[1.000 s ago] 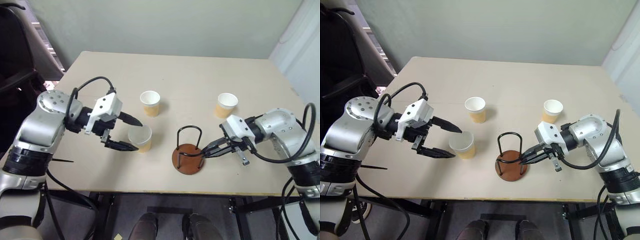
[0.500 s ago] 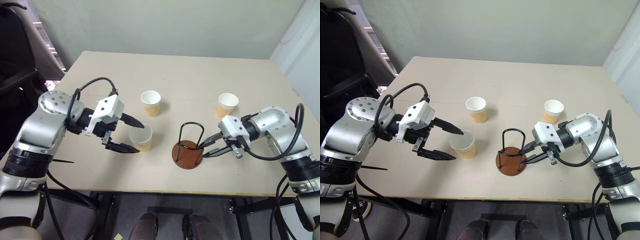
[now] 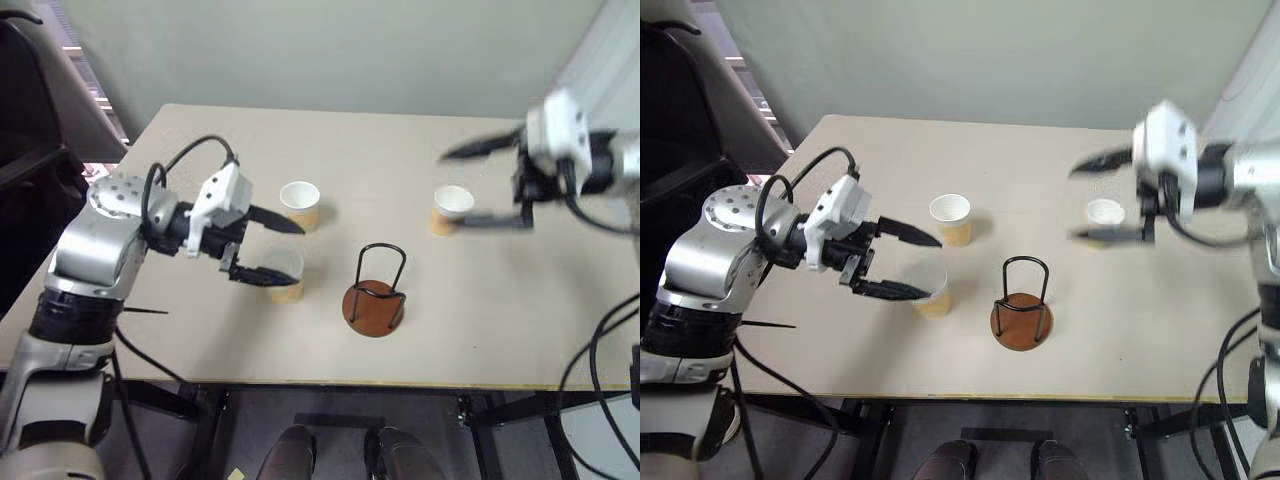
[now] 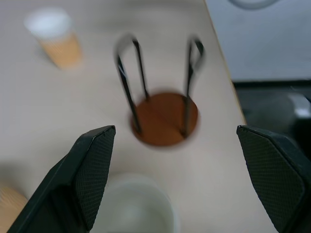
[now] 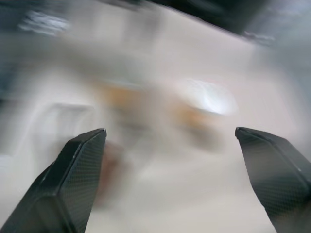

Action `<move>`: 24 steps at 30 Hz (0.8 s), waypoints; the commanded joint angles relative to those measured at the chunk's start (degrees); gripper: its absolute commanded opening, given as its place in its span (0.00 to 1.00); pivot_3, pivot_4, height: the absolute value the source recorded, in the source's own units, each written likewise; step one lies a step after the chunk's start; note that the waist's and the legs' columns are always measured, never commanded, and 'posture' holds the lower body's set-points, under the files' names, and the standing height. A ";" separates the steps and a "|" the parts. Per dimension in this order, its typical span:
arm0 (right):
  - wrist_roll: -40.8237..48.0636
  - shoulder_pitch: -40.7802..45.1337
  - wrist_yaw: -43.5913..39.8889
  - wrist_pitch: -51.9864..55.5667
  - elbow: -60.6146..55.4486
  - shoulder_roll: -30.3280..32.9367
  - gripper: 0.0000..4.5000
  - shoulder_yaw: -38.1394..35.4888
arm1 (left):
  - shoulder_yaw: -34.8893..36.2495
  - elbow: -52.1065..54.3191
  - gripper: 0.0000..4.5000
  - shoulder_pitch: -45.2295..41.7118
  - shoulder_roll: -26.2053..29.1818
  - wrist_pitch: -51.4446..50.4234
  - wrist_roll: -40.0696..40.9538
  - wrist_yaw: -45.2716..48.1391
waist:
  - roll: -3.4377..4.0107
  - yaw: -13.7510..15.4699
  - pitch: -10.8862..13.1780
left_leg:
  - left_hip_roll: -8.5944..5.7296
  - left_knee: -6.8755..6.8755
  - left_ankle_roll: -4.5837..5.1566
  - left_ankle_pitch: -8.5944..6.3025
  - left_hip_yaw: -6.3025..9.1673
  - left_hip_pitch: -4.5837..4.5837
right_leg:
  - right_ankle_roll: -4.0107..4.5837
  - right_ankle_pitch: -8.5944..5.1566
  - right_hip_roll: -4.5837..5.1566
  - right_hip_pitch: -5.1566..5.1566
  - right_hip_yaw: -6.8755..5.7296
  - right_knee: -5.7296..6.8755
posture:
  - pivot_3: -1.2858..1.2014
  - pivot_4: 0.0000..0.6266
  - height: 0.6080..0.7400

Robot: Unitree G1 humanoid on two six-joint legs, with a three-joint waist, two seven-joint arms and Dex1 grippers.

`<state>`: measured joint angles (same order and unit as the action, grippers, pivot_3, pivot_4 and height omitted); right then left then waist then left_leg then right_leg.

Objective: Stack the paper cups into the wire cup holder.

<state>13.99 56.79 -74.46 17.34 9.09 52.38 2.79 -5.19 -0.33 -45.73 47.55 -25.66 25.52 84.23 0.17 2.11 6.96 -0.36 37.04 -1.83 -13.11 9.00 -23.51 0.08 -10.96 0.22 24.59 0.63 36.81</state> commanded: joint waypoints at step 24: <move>-27.75 11.50 14.99 -29.48 54.00 -13.39 0.56 11.66 | -1.92 -2.49 0.96 -3.63 -11.00 4.56 -9.09 -15.67 | 0.34 1.16 0.19 | 0.10 -0.43 -0.26 0.04 -0.20 -0.42 | -0.08 0.05 0.01 0.20 -0.05 -0.49 | 0.52 0.24 1.00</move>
<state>-13.69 66.47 -59.20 -11.15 63.34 38.61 15.04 -8.25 -4.77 -49.24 36.09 -21.69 16.14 68.64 0.52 3.28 7.15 -0.26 36.61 -2.08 -13.08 8.80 -23.93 0.00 -10.91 0.23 24.79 0.59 36.32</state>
